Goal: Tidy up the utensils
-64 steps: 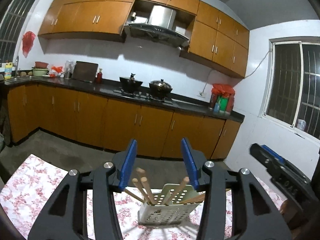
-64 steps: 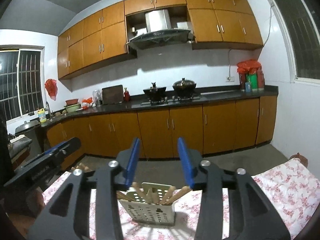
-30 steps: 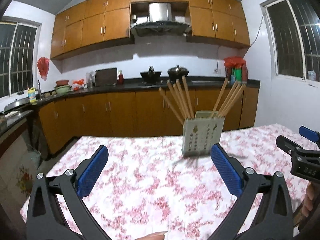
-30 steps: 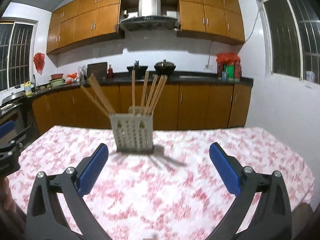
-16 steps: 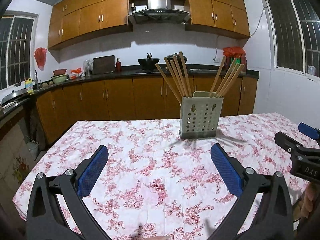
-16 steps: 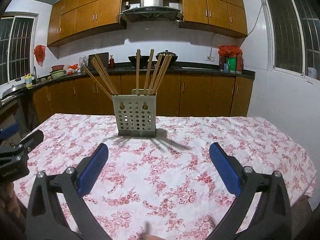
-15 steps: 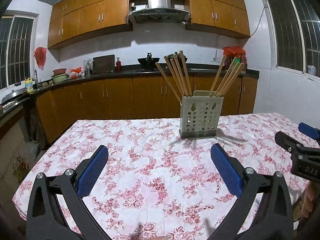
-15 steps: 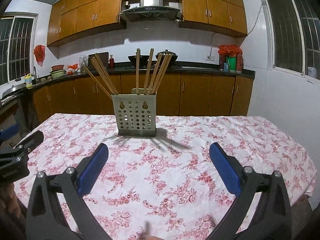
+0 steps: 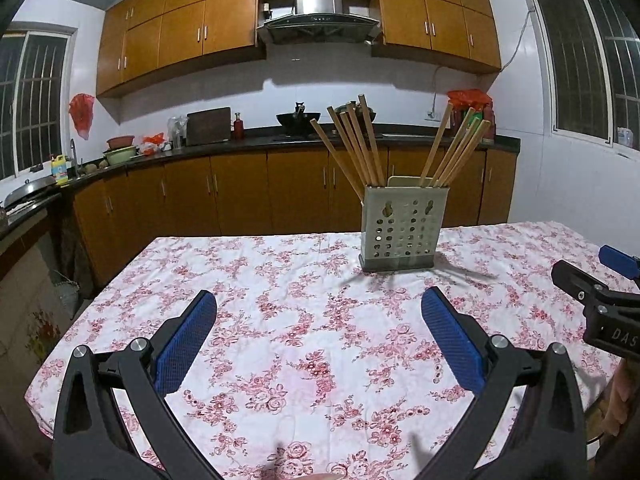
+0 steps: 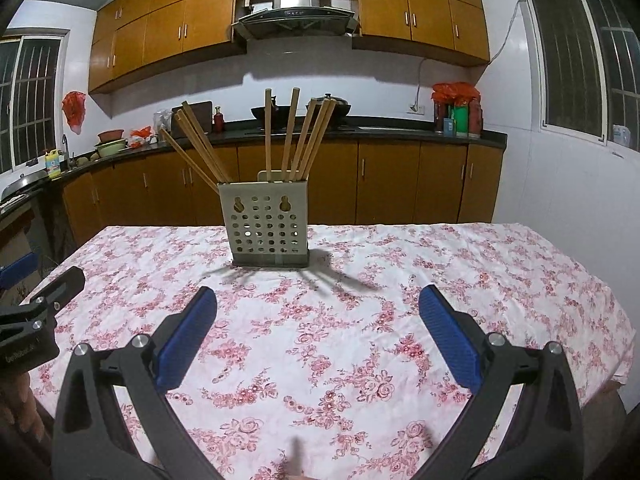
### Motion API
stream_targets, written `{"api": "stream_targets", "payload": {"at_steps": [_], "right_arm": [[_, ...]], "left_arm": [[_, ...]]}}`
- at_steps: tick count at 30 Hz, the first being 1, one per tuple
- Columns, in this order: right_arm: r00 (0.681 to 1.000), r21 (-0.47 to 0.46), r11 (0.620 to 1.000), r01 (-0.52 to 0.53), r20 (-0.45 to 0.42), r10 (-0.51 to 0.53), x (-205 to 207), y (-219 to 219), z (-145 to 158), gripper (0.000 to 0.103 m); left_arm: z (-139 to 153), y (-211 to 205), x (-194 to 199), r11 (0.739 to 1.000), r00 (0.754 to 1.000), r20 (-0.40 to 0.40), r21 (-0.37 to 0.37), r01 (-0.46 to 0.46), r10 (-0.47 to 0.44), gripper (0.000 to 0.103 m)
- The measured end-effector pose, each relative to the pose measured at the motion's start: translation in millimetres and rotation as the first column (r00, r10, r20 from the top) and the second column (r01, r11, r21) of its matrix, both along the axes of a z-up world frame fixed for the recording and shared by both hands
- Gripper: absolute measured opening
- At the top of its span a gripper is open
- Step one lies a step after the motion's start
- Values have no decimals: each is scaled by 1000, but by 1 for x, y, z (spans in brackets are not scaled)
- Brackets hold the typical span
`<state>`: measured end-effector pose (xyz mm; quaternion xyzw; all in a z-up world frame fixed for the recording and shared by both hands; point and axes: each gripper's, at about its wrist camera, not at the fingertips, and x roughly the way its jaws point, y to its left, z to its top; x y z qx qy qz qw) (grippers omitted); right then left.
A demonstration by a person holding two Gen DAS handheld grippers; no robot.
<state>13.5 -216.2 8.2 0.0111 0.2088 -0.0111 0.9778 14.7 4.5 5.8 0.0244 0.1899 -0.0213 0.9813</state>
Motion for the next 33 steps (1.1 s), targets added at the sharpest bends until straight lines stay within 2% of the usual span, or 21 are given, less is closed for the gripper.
{"api": "stream_targets", "payload": {"at_steps": [33], "right_arm": [[1000, 1, 1000, -1, -1, 1, 0, -1, 0, 99]], "left_arm": [[0, -2, 2, 1000, 1000, -3, -4, 7, -7, 101]]}}
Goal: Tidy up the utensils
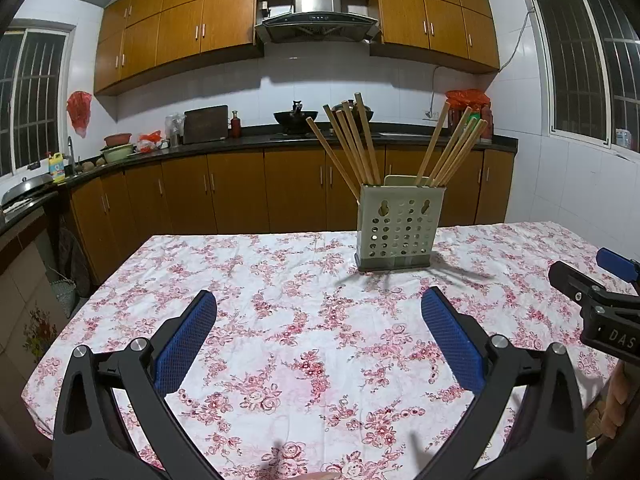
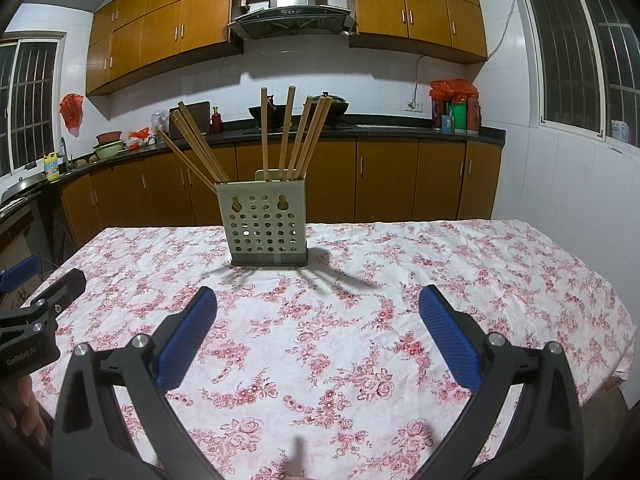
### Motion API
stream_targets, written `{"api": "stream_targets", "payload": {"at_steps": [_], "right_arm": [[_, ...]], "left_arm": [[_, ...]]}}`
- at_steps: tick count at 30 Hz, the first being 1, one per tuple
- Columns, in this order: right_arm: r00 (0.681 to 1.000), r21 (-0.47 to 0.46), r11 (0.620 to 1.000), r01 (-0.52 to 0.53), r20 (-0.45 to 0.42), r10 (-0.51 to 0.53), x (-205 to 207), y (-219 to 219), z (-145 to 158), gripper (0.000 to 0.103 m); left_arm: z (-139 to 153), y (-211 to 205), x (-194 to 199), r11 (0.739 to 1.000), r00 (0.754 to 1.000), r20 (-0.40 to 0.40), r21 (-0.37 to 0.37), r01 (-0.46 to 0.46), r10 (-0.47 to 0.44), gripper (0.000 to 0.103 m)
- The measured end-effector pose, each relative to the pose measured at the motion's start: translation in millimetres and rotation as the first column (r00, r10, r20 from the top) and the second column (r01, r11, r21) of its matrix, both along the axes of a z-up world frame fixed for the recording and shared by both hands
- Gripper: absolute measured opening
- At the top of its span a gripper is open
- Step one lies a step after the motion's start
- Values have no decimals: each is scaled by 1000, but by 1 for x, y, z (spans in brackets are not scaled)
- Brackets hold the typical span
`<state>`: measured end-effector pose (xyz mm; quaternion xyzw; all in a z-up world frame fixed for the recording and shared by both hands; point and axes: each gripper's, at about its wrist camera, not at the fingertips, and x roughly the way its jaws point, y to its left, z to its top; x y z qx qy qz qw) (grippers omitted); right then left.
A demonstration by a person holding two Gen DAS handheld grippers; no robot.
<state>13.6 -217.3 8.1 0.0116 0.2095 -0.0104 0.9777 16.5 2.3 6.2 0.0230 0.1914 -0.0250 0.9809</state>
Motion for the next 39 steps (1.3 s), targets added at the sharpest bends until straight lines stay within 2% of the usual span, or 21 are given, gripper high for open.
{"api": "stream_targets", "payload": {"at_steps": [39], "right_arm": [[1000, 6, 1000, 6, -8, -6, -1, 4, -4, 99]], "left_arm": [[-5, -1, 1, 1000, 1000, -7, -4, -4, 4, 101]]}}
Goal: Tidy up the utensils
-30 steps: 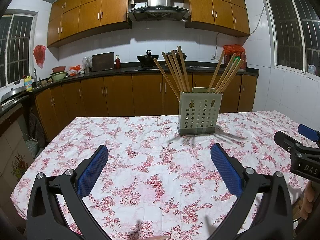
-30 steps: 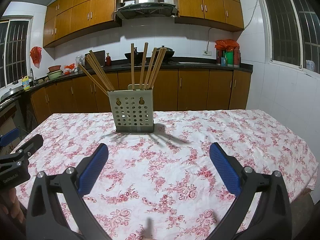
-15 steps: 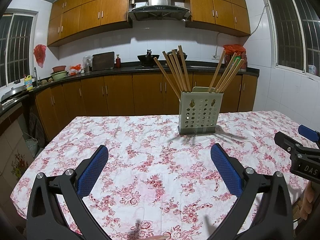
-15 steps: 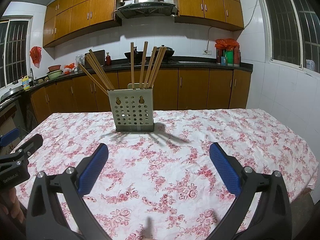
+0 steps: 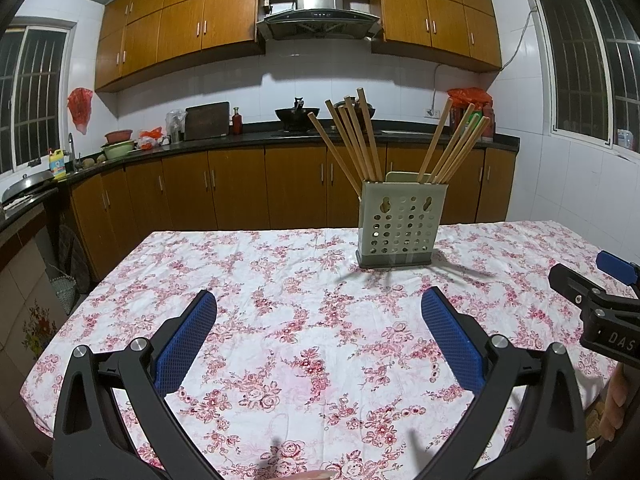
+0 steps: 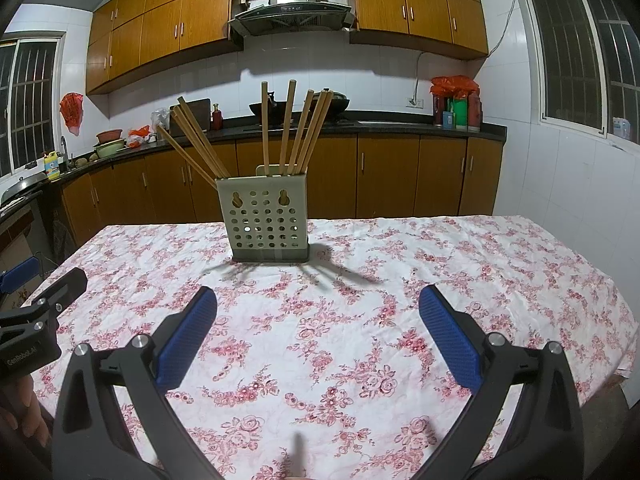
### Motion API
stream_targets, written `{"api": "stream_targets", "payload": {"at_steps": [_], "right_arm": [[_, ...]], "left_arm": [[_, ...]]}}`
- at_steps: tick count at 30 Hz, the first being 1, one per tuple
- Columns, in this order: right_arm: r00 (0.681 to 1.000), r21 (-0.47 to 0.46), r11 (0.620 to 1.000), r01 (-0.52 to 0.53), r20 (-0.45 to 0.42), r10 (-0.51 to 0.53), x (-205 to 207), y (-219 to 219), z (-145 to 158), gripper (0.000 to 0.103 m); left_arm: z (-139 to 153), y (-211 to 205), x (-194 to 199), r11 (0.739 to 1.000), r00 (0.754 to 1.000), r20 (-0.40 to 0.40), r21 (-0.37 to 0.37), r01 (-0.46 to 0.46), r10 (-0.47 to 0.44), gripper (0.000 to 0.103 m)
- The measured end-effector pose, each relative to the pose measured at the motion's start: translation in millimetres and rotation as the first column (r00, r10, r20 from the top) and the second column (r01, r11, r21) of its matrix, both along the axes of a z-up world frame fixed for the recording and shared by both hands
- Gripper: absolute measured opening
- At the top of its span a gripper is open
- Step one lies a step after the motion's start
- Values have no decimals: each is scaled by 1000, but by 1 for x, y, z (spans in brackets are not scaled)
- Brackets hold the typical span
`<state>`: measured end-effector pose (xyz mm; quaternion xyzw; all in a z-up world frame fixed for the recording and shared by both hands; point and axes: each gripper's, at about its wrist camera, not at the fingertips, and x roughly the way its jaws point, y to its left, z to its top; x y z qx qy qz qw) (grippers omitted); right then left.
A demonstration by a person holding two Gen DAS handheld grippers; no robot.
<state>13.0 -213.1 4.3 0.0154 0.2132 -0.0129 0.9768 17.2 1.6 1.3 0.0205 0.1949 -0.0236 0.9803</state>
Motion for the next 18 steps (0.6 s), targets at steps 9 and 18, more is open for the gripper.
{"api": "stream_targets", "payload": {"at_steps": [9, 18], "right_arm": [[1000, 1, 1000, 1, 0, -1, 0, 1, 0, 99], [1000, 3, 1000, 1, -2, -1, 0, 1, 0, 99]], "left_arm": [[-2, 3, 1, 1000, 1000, -4, -9, -8, 8, 101], [-1, 4, 1, 1000, 1000, -10, -10, -9, 9, 101]]}}
